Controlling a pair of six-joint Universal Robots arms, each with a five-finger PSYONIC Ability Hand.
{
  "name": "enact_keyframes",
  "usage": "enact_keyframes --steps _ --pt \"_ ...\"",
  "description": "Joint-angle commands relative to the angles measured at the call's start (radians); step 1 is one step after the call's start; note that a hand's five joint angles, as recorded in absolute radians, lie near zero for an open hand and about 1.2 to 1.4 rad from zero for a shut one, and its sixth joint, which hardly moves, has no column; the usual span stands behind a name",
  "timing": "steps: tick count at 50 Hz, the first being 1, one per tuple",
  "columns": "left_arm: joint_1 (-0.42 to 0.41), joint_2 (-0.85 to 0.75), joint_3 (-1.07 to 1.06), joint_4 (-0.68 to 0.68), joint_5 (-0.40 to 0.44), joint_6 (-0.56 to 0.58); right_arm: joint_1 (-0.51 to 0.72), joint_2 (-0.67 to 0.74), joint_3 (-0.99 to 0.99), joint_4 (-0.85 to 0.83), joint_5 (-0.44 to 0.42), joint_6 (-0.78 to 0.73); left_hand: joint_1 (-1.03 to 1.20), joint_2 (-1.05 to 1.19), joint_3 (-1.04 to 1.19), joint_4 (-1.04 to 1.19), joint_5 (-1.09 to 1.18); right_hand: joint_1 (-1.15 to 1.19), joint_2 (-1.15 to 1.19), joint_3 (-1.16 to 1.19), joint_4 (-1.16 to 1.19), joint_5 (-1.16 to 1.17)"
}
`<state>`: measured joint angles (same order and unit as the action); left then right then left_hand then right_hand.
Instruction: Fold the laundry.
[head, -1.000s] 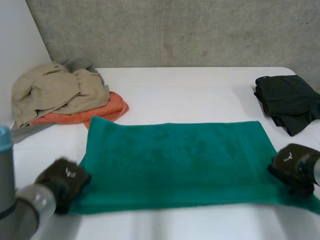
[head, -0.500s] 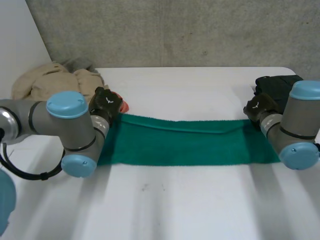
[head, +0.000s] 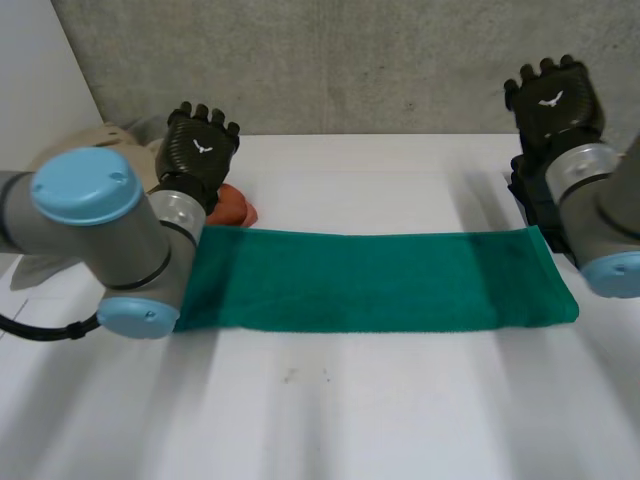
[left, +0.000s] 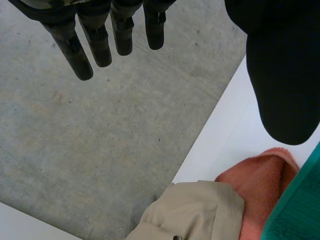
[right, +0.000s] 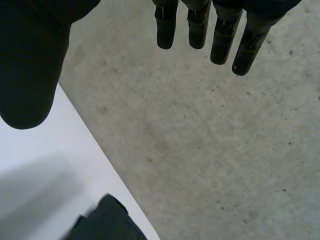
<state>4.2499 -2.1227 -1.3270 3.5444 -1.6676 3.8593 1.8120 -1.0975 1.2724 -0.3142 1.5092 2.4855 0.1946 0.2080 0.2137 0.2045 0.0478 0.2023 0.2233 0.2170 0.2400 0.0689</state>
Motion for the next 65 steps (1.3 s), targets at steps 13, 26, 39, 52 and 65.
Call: enact_keyframes --steps 13,26,39,52,65 --pt "-0.002 0.276 -0.388 0.005 0.039 -0.15 -0.25 -0.206 0.378 0.373 -0.313 0.064 -0.02 -0.033 -0.039 -0.03 -0.048 0.27 0.249 0.256 0.233 0.229" --pt "-0.001 0.259 -0.394 0.005 0.04 -0.152 -0.281 0.016 0.4 0.173 -0.284 0.013 -0.02 -0.033 -0.039 -0.03 -0.048 0.282 0.261 0.267 0.244 0.241" --pt "-0.001 0.271 -0.397 0.004 0.039 -0.152 -0.396 0.038 0.366 0.145 -0.182 -0.192 -0.02 -0.033 -0.039 -0.03 -0.048 1.194 1.173 1.179 1.156 1.153" --pt "0.031 0.319 -0.428 0.001 0.039 -0.152 -0.384 -0.05 0.361 0.118 -0.182 -0.409 -0.02 -0.033 -0.039 -0.03 -0.048 1.194 1.173 1.179 1.156 1.153" --pt "0.042 0.369 -0.452 -0.004 0.034 -0.162 0.264 -0.056 0.306 -0.135 -0.296 -0.278 -0.02 -0.033 -0.039 -0.03 -0.048 1.194 1.173 1.179 1.156 1.153"
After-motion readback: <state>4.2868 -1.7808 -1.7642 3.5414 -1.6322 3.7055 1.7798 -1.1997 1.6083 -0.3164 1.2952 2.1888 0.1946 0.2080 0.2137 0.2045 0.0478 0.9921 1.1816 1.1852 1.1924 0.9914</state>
